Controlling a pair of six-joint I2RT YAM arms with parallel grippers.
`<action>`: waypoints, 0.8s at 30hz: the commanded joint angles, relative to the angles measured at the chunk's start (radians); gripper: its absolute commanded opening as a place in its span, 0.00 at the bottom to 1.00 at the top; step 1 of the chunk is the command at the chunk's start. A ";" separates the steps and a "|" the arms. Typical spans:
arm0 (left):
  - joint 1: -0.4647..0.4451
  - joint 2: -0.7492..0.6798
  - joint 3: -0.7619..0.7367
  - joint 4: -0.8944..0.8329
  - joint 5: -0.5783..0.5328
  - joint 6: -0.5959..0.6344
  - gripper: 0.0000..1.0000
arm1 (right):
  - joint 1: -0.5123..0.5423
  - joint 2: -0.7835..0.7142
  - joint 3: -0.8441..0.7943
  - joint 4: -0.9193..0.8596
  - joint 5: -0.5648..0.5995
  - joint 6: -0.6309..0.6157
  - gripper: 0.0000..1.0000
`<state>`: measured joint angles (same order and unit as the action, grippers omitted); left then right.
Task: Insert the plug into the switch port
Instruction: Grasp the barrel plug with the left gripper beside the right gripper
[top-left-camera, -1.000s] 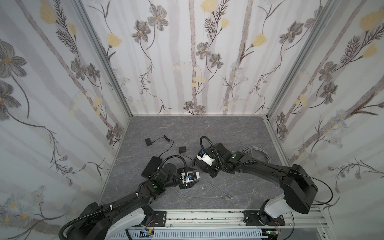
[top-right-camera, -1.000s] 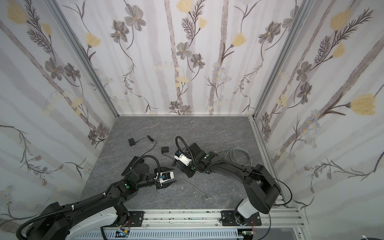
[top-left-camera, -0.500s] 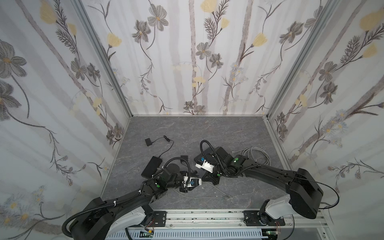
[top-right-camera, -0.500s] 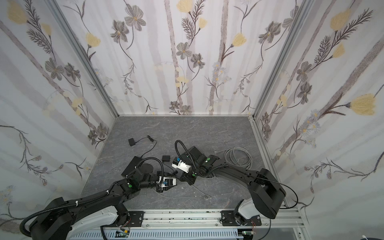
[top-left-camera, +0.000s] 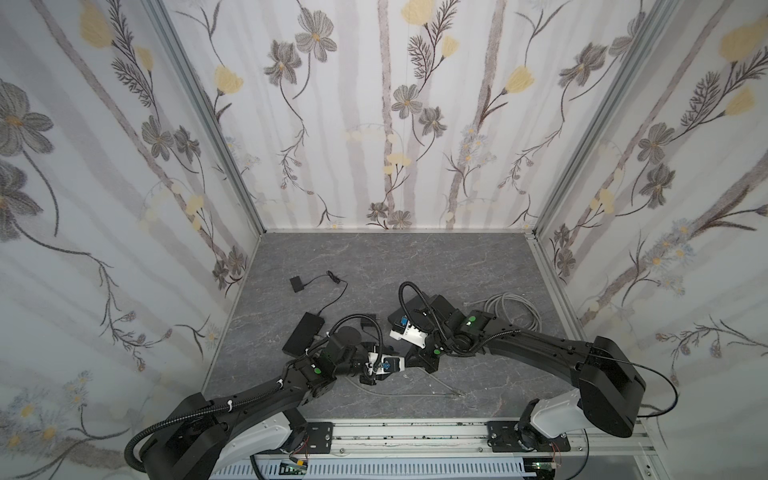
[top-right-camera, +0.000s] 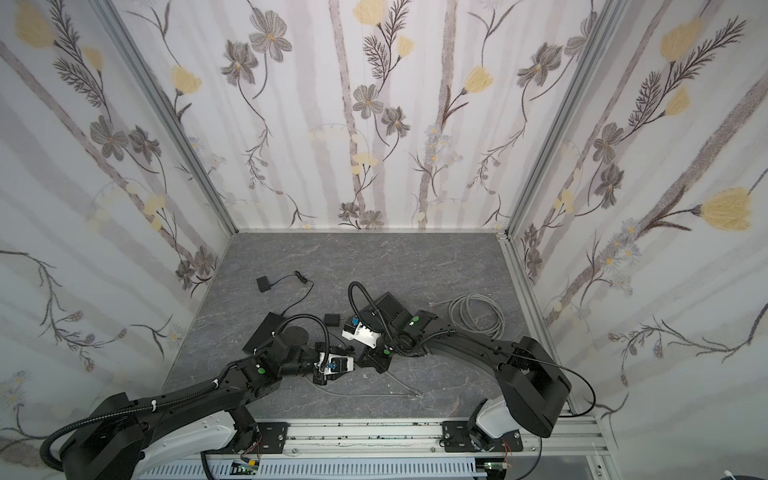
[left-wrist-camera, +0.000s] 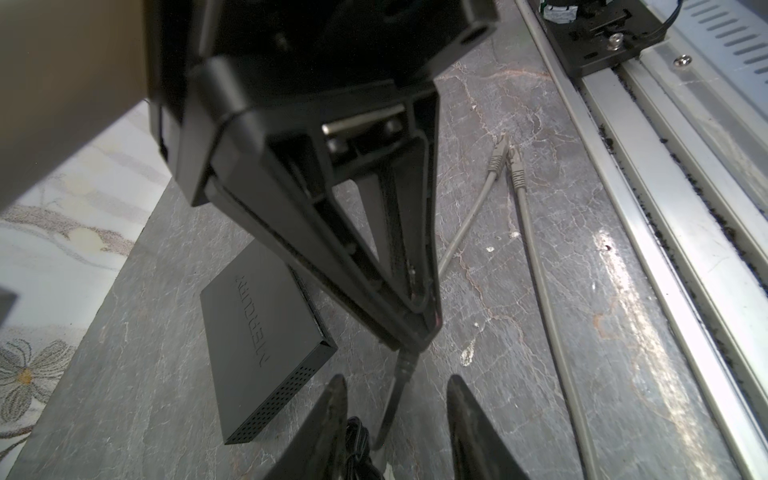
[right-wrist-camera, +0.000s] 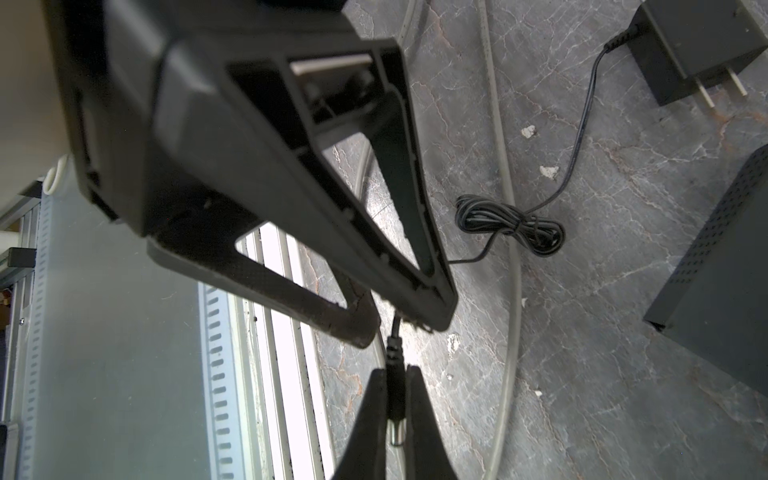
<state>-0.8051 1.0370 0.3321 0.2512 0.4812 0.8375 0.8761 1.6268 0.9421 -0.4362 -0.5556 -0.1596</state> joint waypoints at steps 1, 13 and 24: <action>-0.001 -0.003 0.010 -0.009 0.004 0.016 0.40 | 0.003 0.006 0.012 0.049 -0.026 0.010 0.00; -0.008 -0.017 0.017 -0.033 0.002 0.017 0.33 | 0.015 0.035 0.053 0.051 -0.018 0.030 0.00; -0.009 -0.005 0.035 -0.067 -0.008 0.021 0.24 | 0.019 0.020 0.052 0.038 -0.009 0.029 0.00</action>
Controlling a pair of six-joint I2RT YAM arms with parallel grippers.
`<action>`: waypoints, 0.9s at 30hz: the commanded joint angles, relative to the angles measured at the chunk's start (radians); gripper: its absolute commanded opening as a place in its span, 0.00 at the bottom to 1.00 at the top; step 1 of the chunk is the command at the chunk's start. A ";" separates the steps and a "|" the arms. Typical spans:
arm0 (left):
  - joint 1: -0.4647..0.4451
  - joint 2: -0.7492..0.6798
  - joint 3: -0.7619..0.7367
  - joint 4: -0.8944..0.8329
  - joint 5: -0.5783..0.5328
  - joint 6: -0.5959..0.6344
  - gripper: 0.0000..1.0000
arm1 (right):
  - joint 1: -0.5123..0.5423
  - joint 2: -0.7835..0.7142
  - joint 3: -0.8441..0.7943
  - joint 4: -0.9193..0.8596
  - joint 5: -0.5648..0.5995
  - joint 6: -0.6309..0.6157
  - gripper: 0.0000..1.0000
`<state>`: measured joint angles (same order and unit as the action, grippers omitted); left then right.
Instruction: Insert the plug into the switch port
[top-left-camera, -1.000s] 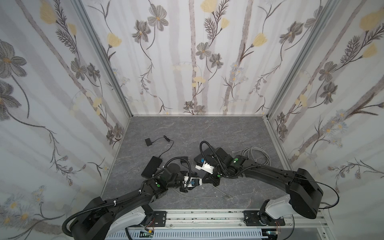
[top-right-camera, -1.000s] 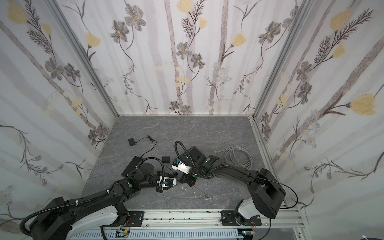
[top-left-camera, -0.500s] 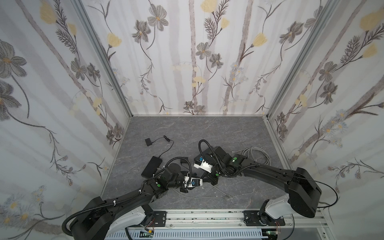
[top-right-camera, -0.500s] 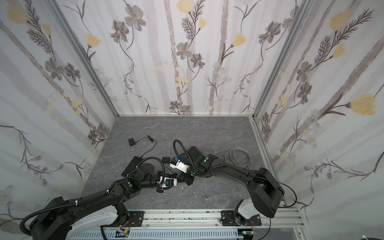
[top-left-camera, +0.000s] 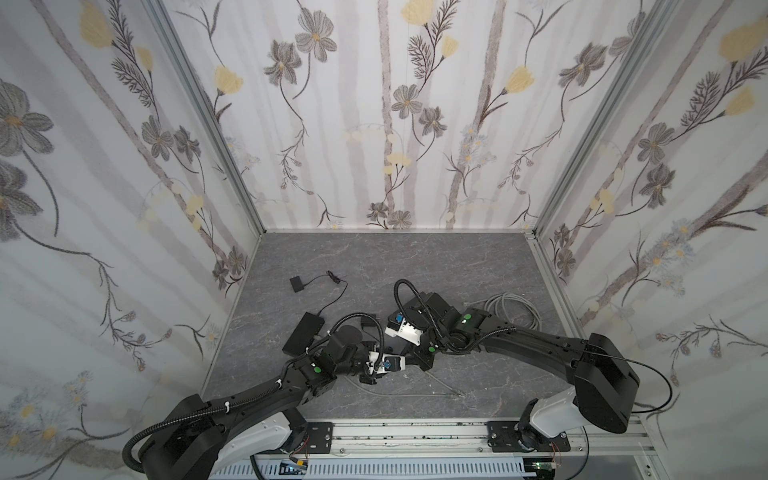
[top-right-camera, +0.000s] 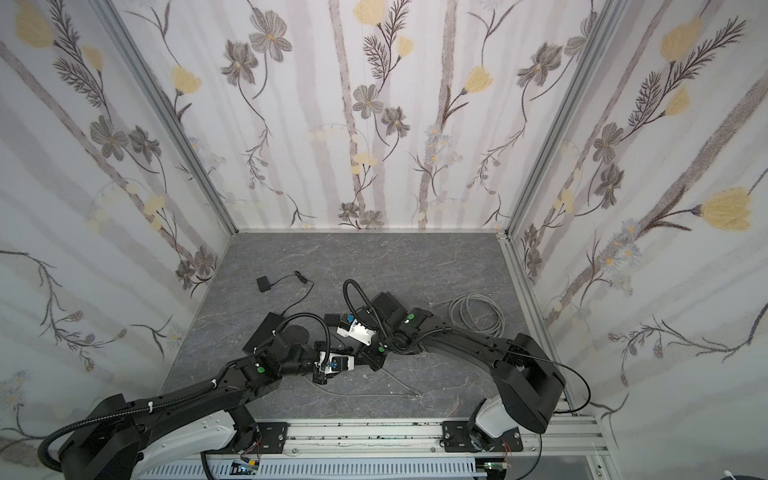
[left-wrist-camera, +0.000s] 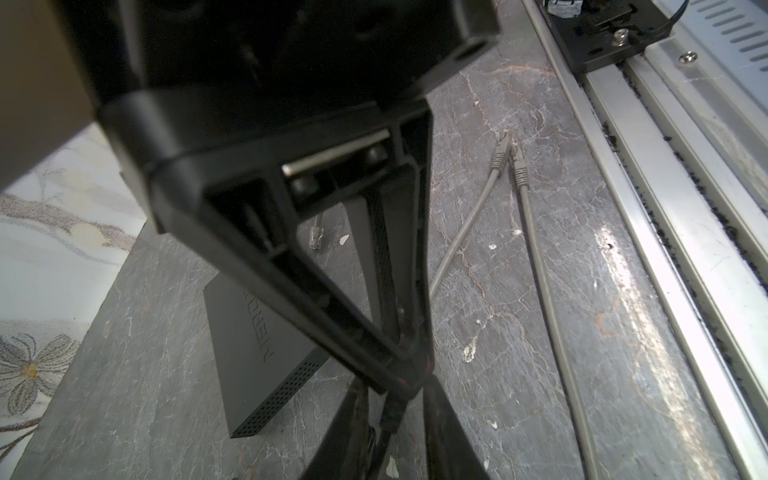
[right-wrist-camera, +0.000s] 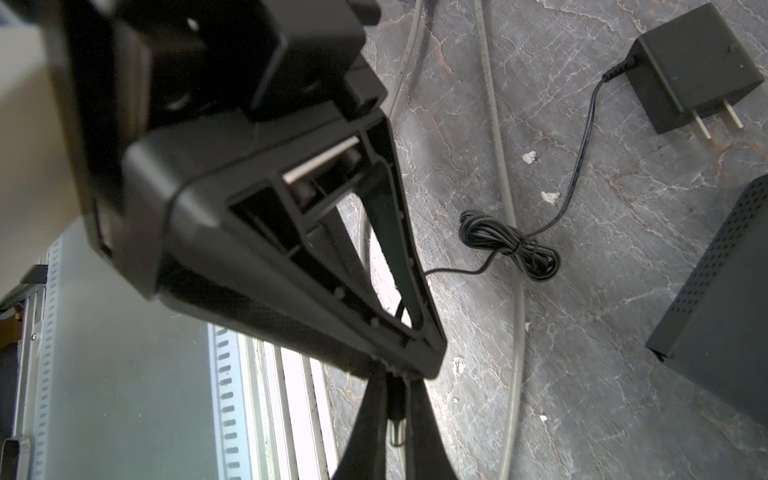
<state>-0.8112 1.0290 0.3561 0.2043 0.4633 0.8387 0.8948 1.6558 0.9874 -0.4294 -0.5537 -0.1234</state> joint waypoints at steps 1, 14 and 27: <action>-0.002 0.004 0.011 -0.020 0.008 0.021 0.24 | 0.000 -0.010 0.007 0.028 -0.010 -0.008 0.00; -0.003 0.003 0.017 -0.039 -0.009 0.025 0.16 | 0.000 -0.025 0.004 0.018 -0.002 -0.012 0.00; -0.003 0.016 0.037 -0.067 -0.022 0.014 0.00 | -0.048 -0.083 -0.026 0.088 0.038 0.056 0.20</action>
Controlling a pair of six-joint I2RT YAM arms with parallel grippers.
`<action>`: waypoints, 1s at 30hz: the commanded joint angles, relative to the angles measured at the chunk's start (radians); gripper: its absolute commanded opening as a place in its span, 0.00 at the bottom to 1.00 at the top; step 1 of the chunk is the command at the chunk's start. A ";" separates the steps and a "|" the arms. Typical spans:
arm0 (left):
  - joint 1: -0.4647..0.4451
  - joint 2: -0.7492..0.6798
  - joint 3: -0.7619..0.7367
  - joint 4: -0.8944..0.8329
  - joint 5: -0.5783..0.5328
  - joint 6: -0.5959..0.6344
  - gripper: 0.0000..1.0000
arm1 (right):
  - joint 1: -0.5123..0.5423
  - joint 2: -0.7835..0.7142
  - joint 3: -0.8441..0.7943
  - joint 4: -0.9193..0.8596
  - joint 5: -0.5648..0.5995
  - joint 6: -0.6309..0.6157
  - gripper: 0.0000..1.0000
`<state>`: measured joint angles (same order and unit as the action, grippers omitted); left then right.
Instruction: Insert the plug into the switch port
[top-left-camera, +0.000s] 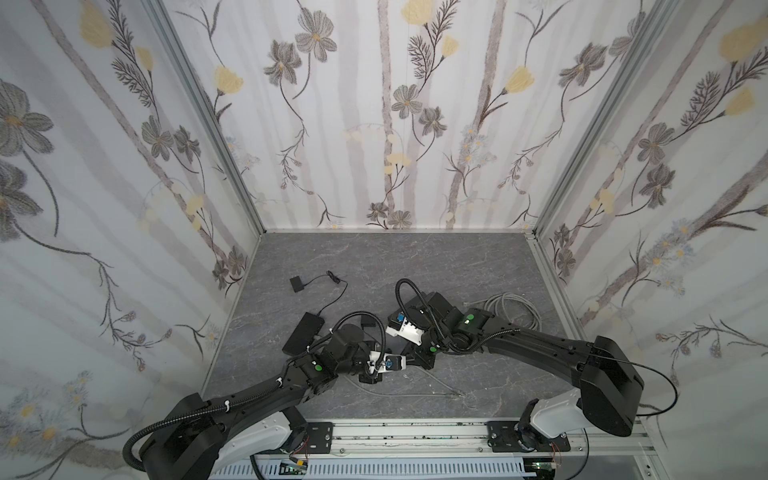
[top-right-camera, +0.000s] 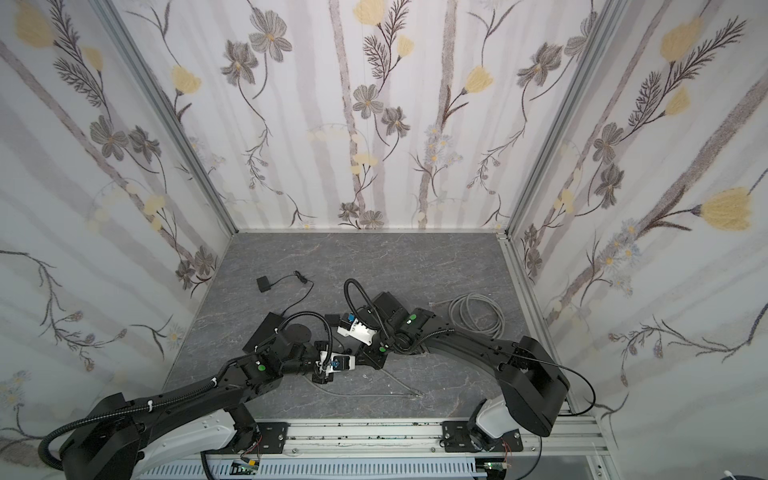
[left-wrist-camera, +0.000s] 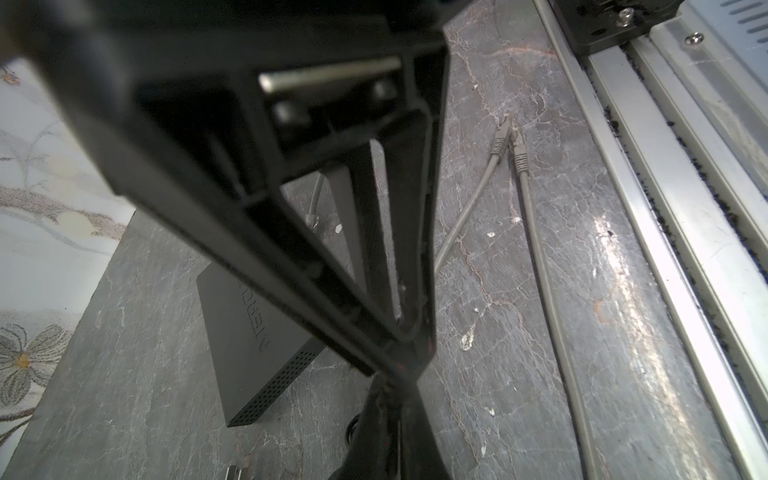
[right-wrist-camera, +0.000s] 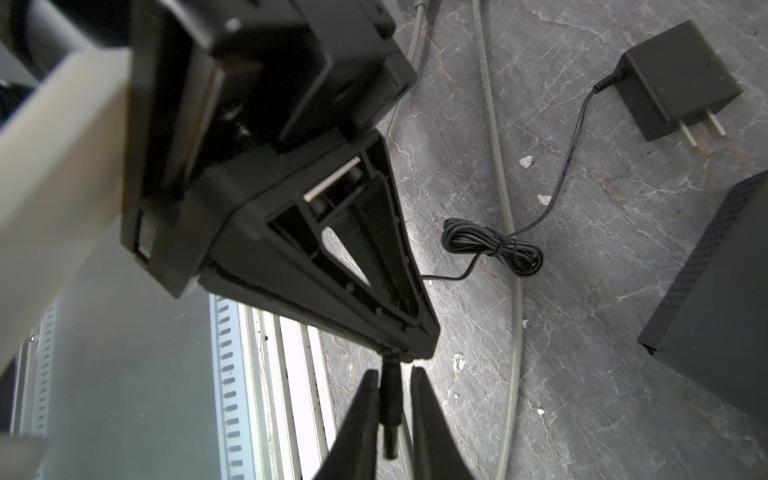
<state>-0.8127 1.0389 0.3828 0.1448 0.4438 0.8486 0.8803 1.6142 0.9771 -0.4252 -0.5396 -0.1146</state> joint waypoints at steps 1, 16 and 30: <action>0.000 0.007 0.010 -0.006 -0.004 0.003 0.00 | -0.088 -0.064 -0.034 0.113 0.002 0.075 0.20; 0.001 -0.131 -0.067 0.132 -0.079 -0.096 0.00 | -0.247 0.253 0.098 0.597 0.277 0.921 0.00; 0.004 -0.080 -0.063 0.157 -0.120 -0.091 0.00 | -0.157 0.750 0.568 0.574 0.239 1.072 0.00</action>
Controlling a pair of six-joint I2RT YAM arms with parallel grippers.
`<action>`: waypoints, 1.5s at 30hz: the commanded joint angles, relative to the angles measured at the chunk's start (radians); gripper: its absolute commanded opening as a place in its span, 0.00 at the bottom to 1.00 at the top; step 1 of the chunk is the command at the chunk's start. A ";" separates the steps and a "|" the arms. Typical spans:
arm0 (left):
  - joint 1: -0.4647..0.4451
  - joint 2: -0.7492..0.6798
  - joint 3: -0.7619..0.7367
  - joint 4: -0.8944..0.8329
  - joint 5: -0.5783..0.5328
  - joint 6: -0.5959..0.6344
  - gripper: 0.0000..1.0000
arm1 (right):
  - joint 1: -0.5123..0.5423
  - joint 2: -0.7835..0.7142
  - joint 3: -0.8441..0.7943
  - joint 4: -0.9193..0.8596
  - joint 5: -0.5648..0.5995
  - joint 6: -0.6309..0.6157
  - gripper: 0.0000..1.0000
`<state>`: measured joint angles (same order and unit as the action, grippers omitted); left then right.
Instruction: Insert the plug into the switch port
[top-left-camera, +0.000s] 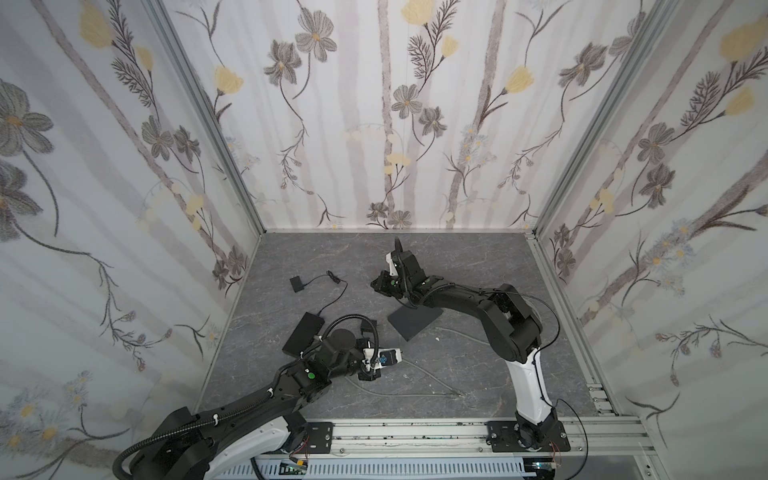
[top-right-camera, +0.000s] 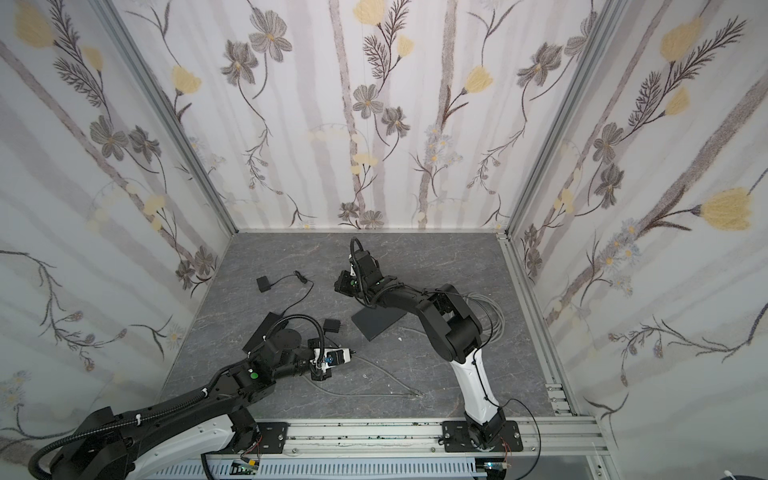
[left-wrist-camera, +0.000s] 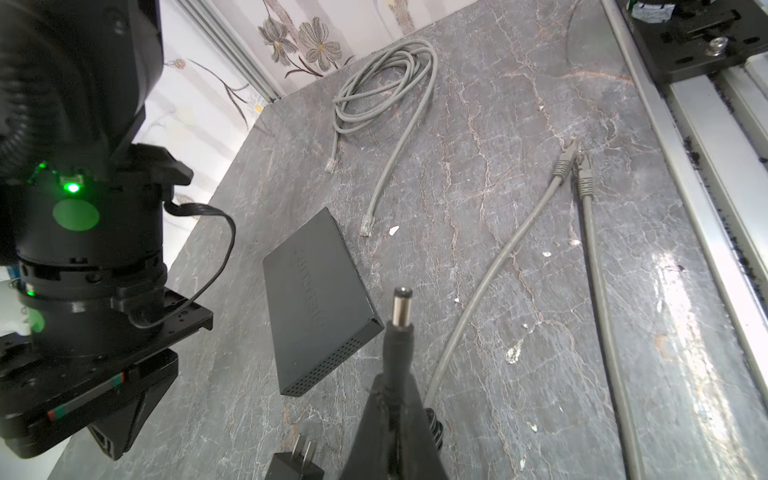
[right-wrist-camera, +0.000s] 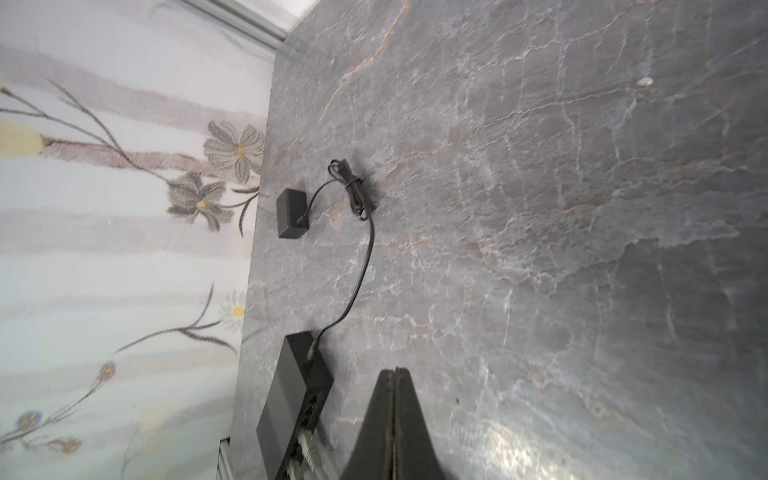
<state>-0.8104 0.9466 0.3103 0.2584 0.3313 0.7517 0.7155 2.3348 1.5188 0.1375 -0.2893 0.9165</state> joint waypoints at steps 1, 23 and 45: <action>0.000 0.022 0.013 0.044 -0.009 0.006 0.00 | 0.015 0.043 0.029 0.005 -0.016 0.033 0.00; 0.006 -0.040 0.000 0.042 0.004 -0.003 0.00 | 0.050 -0.496 -0.832 0.194 0.098 -0.019 0.00; 0.014 0.134 0.089 -0.003 -0.357 -0.093 0.00 | -0.039 -0.879 -0.868 -0.005 0.314 -0.136 0.00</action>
<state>-0.7986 1.0588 0.3836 0.2733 0.0303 0.6693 0.6933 1.4437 0.6537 0.1223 -0.0151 0.7902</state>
